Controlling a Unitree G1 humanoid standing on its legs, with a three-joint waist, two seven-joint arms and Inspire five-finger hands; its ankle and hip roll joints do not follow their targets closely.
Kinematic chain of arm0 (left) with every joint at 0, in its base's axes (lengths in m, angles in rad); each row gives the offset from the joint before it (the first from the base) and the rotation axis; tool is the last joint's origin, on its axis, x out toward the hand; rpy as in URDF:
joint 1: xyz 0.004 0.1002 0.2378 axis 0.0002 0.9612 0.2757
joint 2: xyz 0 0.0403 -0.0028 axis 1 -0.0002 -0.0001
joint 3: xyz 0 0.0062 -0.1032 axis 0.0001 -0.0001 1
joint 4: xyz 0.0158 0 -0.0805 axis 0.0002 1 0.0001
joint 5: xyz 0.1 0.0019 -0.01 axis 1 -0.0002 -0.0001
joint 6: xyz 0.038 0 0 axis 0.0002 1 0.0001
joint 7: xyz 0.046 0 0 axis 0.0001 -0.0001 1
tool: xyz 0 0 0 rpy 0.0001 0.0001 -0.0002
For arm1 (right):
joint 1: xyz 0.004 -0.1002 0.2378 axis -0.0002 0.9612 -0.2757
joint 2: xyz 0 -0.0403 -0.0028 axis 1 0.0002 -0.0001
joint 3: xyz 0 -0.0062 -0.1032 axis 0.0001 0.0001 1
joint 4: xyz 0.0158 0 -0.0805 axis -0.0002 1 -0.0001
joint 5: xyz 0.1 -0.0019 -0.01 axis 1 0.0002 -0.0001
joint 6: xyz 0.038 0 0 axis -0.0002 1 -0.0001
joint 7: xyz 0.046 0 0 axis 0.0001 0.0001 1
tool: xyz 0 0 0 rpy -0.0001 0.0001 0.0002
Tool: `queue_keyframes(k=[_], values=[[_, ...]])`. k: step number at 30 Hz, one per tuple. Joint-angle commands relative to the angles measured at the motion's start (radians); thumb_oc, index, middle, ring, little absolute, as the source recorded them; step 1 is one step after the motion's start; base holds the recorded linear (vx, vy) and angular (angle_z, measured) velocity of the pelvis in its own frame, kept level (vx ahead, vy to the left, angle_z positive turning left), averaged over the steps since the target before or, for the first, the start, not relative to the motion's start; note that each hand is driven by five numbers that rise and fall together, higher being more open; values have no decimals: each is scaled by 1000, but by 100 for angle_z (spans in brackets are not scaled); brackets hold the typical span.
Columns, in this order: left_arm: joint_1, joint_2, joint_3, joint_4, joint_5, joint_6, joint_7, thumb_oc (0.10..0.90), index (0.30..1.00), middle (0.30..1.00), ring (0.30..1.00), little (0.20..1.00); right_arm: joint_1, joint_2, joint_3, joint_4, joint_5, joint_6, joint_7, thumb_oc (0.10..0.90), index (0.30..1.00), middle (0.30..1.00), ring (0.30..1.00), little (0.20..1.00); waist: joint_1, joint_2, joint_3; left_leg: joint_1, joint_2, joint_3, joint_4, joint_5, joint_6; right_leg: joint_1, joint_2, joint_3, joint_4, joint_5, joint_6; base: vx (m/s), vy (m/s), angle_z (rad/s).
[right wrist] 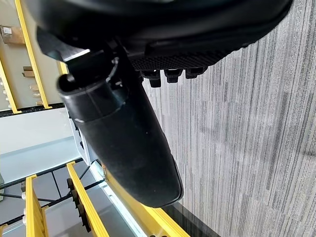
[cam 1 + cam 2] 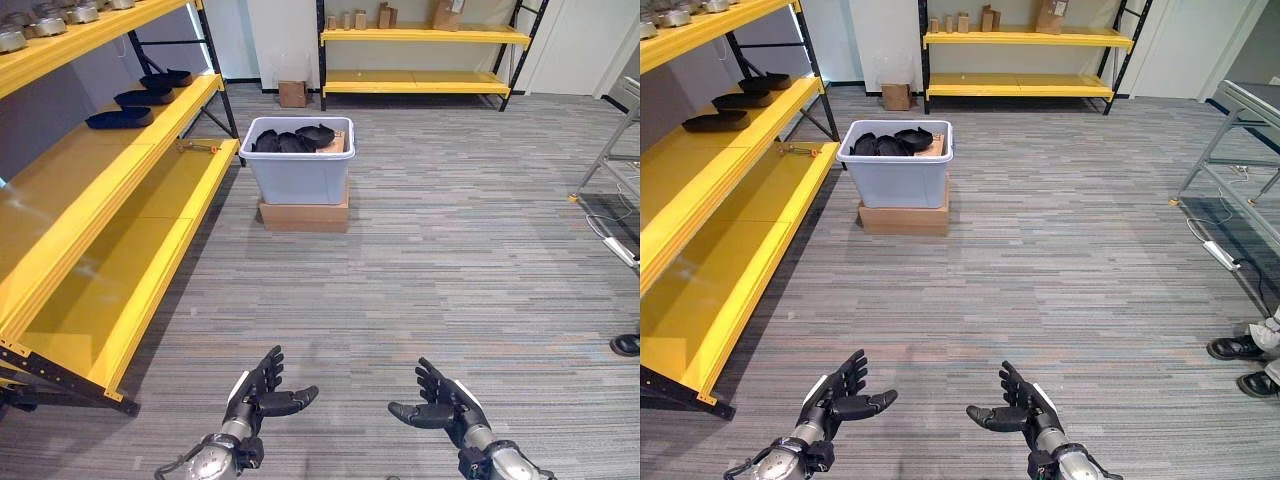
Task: Move parts from the plastic box to the shelf.
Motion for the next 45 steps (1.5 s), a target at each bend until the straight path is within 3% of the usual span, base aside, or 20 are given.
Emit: queue_keyframes(k=[1, 39, 45], values=[[-75, 20, 35, -4, 18, -86, 1, 900, 1000, 1000, 1000, 1000, -73, -13, -48, -29, 38, -84, 5, 900, 1000, 1000, 1000, 1000, 9, -21, -39, -21, 50, -27, -8, 12, -32, 54, -71, 1, 7, -75, 74, 0, 0, 0], [-101, 27, 34, -10, 9, -78, 6, 900, 1000, 1000, 1000, 1000, -105, -18, -32, -24, 31, -74, 5, 900, 1000, 1000, 1000, 1000, 14, -29, -26, -32, 53, -38, -8, 14, -32, 49, -69, -4, 7, -80, 71, 0, 0, 0], [-138, 41, 29, -19, 7, -82, 21, 900, 1000, 1000, 1000, 1000, -147, -11, -21, -19, 36, -77, -6, 900, 1000, 1000, 1000, 1000, 27, -39, -15, -81, 22, -43, 33, -10, -9, 30, -106, -12, 20, -64, 94, 17, 69, 2]])
